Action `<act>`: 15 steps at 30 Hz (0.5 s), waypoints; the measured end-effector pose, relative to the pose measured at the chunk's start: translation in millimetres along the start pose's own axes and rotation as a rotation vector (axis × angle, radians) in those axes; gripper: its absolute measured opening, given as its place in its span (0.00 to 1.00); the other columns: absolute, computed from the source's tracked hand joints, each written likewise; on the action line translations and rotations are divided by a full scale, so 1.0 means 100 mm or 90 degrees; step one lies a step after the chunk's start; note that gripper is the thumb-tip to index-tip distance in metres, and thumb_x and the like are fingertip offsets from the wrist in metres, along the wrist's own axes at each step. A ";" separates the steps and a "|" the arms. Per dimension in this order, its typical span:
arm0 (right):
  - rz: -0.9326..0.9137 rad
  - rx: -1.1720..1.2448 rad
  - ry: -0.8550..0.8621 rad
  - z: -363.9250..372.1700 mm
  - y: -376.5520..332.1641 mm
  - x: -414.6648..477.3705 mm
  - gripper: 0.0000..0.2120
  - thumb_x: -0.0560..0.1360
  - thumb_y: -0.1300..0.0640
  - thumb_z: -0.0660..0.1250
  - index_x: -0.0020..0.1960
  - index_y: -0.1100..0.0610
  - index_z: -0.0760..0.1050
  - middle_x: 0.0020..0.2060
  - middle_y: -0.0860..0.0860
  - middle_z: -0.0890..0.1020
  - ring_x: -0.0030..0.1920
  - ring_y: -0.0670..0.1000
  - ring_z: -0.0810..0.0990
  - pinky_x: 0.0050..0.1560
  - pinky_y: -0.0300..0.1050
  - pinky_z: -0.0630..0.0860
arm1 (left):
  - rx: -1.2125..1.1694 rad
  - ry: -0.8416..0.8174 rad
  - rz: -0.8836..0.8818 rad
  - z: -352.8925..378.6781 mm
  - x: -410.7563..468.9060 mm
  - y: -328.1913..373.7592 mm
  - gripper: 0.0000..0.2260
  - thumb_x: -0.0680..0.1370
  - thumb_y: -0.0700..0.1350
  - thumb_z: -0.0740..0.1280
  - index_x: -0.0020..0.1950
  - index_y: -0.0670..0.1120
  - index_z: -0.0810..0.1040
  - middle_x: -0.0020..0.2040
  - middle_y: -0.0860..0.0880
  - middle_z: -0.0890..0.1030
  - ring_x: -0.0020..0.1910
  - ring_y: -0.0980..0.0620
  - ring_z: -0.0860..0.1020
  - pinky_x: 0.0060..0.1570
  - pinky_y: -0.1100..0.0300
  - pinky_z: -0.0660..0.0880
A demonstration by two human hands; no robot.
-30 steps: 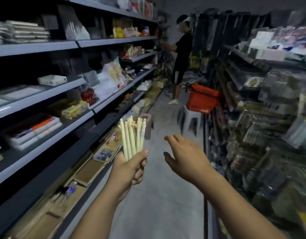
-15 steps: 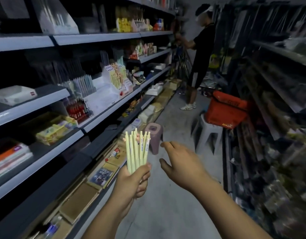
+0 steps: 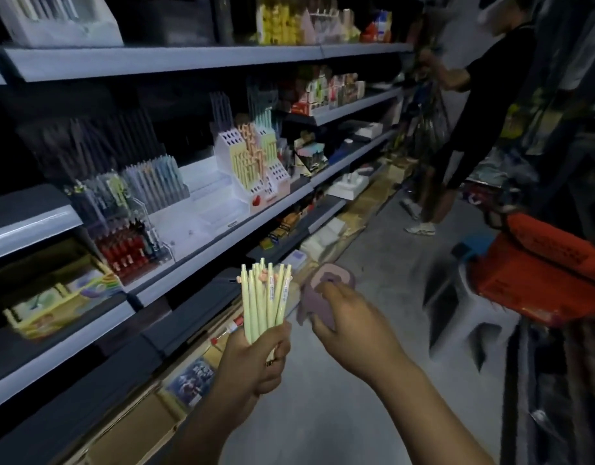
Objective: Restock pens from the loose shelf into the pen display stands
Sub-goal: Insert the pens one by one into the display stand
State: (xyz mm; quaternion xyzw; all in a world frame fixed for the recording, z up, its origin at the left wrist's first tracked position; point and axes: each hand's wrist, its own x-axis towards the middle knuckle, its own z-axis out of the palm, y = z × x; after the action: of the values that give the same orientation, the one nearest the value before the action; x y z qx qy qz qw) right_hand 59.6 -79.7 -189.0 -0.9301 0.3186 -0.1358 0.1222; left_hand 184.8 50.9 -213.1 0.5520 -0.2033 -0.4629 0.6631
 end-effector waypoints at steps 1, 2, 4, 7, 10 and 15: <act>-0.016 0.013 -0.015 -0.01 0.12 0.24 0.18 0.80 0.46 0.61 0.67 0.51 0.69 0.59 0.51 0.75 0.56 0.56 0.77 0.46 0.49 0.75 | -0.006 0.029 0.000 0.05 0.21 0.04 0.13 0.81 0.42 0.69 0.41 0.40 0.69 0.28 0.46 0.68 0.20 0.54 0.57 0.25 0.64 0.52; -0.029 0.026 -0.028 -0.01 0.22 0.48 0.17 0.80 0.47 0.61 0.66 0.51 0.68 0.59 0.51 0.75 0.55 0.56 0.77 0.46 0.49 0.75 | -0.013 0.058 -0.004 0.08 0.40 0.09 0.13 0.80 0.42 0.69 0.41 0.40 0.70 0.28 0.45 0.68 0.21 0.54 0.57 0.24 0.65 0.54; -0.060 0.047 -0.044 -0.01 0.41 0.97 0.15 0.80 0.46 0.61 0.65 0.50 0.68 0.57 0.51 0.75 0.54 0.55 0.76 0.46 0.49 0.76 | -0.026 0.096 -0.002 0.14 0.78 0.19 0.14 0.80 0.44 0.70 0.39 0.40 0.70 0.26 0.45 0.65 0.21 0.55 0.56 0.24 0.66 0.56; -0.098 0.059 -0.051 0.04 0.62 1.67 0.18 0.80 0.45 0.61 0.68 0.50 0.69 0.60 0.51 0.76 0.58 0.55 0.76 0.49 0.49 0.76 | -0.057 0.161 0.004 0.17 1.32 0.32 0.16 0.79 0.45 0.72 0.34 0.40 0.73 0.27 0.42 0.63 0.23 0.55 0.55 0.28 0.62 0.54; -0.111 0.057 -0.068 0.18 0.79 2.32 0.21 0.81 0.43 0.60 0.71 0.48 0.68 0.64 0.48 0.76 0.60 0.52 0.76 0.48 0.43 0.71 | -0.071 0.200 -0.008 0.14 1.88 0.45 0.18 0.78 0.47 0.71 0.31 0.39 0.78 0.24 0.42 0.64 0.22 0.54 0.56 0.28 0.60 0.54; -0.138 0.132 -0.079 0.44 0.97 3.38 0.21 0.81 0.45 0.61 0.73 0.47 0.67 0.66 0.46 0.75 0.62 0.50 0.76 0.51 0.43 0.72 | -0.080 0.239 0.023 -0.10 2.97 0.61 0.18 0.79 0.49 0.69 0.41 0.34 0.80 0.26 0.38 0.71 0.20 0.53 0.57 0.26 0.59 0.55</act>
State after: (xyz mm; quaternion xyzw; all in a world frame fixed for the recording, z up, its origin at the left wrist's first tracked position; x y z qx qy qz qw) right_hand 276.7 -359.2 -201.7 -0.9481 0.1926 -0.1227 0.2213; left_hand 361.9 -194.9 -232.1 0.5822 -0.0570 -0.3516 0.7308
